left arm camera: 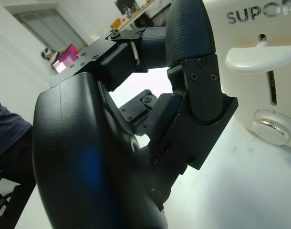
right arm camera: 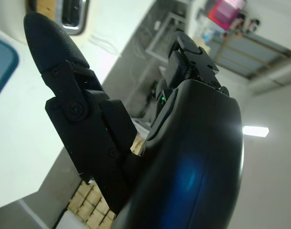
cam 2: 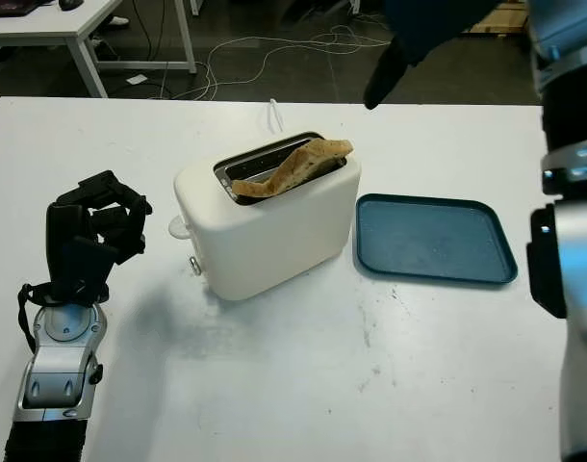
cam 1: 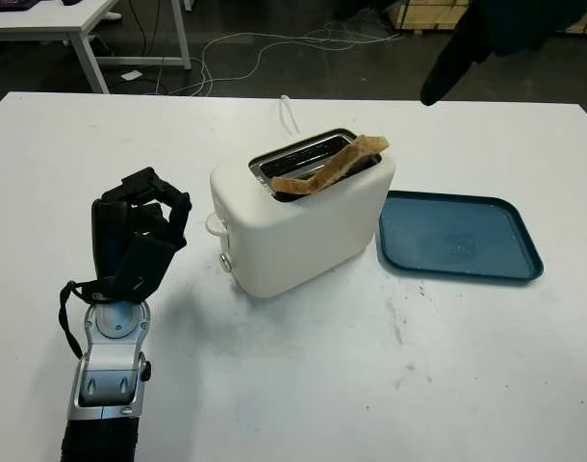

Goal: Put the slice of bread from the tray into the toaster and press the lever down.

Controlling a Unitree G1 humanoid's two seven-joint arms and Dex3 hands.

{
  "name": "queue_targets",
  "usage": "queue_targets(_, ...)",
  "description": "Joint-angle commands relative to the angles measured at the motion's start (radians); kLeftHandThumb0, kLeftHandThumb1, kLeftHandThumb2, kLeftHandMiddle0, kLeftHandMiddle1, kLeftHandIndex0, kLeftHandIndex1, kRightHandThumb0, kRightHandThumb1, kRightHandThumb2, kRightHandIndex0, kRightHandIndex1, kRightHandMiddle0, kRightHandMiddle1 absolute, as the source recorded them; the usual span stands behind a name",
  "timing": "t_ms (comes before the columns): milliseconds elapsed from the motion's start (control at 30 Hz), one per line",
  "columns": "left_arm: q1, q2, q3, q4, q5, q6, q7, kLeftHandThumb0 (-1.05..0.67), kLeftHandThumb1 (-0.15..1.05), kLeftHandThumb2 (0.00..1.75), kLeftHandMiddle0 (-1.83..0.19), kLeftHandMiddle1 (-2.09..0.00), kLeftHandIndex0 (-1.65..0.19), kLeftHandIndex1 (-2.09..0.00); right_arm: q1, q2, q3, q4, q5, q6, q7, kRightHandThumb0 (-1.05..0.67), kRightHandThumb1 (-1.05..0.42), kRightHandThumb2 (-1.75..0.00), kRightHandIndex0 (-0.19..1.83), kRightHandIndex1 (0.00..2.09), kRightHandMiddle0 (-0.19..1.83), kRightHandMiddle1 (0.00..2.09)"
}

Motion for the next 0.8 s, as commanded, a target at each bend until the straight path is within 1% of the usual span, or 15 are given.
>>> queue_targets(0, -0.002, -0.002, 0.003, -0.003, -0.003, -0.008, 0.001, -0.79, 0.64, 0.81, -1.32, -1.51, -1.06, -1.52, 0.074, -0.018, -0.019, -0.036, 0.0, -0.03, -0.059, -0.94, -0.74, -0.01, 0.05, 0.43, 0.27, 0.02)
queue_targets(33, -0.003, -0.001, 0.003, -0.005, -0.002, -0.007, 0.001, -0.79, 0.65, 0.82, -1.32, -1.51, -1.06, -1.51, 0.104, -0.024, -0.022, -0.056, -0.009, -0.031, -0.088, -0.93, -0.75, -0.01, 0.06, 0.43, 0.27, 0.02)
queue_targets(100, -0.003, 0.0, 0.003, -0.007, -0.002, -0.005, -0.001, -0.79, 0.65, 0.82, -1.32, -1.52, -1.06, -1.51, 0.169, -0.027, -0.042, -0.073, -0.012, -0.08, -0.175, -0.91, -0.76, -0.01, 0.14, 0.45, 0.32, 0.04)
queue_targets(233, -0.008, 0.002, 0.005, -0.002, -0.01, -0.01, -0.007, -0.8, 0.65, 0.81, -1.31, -1.51, -1.06, -1.5, 0.299, -0.01, -0.089, -0.047, 0.002, -0.175, -0.349, -0.82, -0.78, 0.0, 0.31, 0.38, 0.44, 0.05)
queue_targets(367, -0.01, -0.002, 0.004, -0.003, -0.01, -0.005, -0.009, -0.8, 0.65, 0.8, -1.32, -1.5, -1.07, -1.49, 0.384, -0.004, -0.093, -0.019, -0.033, -0.258, -0.501, -0.68, -0.76, 0.0, 0.43, 0.33, 0.51, 0.05)
queue_targets(400, -0.01, -0.002, 0.003, -0.004, -0.008, -0.002, -0.009, -0.8, 0.65, 0.8, -1.32, -1.5, -1.08, -1.49, 0.401, 0.003, -0.096, -0.004, -0.031, -0.281, -0.533, -0.61, -0.75, 0.0, 0.46, 0.33, 0.53, 0.05)
queue_targets(433, -0.01, -0.001, 0.002, -0.005, -0.005, -0.001, -0.009, -0.8, 0.65, 0.8, -1.32, -1.5, -1.08, -1.5, 0.416, 0.01, -0.098, 0.013, -0.031, -0.301, -0.566, -0.58, -0.74, 0.0, 0.48, 0.33, 0.54, 0.05)
queue_targets(567, -0.011, -0.002, 0.003, -0.005, -0.01, -0.002, -0.011, -0.8, 0.64, 0.81, -1.33, -1.5, -1.07, -1.51, 0.446, 0.028, -0.092, 0.055, -0.052, -0.328, -0.666, -0.56, -0.78, -0.02, 0.52, 0.32, 0.56, 0.05)
queue_targets(767, -0.009, -0.001, 0.002, 0.002, -0.005, -0.008, -0.008, -0.79, 0.64, 0.81, -1.32, -1.5, -1.07, -1.49, 0.426, 0.063, -0.075, 0.177, -0.078, -0.409, -0.788, -0.51, -0.78, 0.0, 0.64, 0.36, 0.66, 0.08)
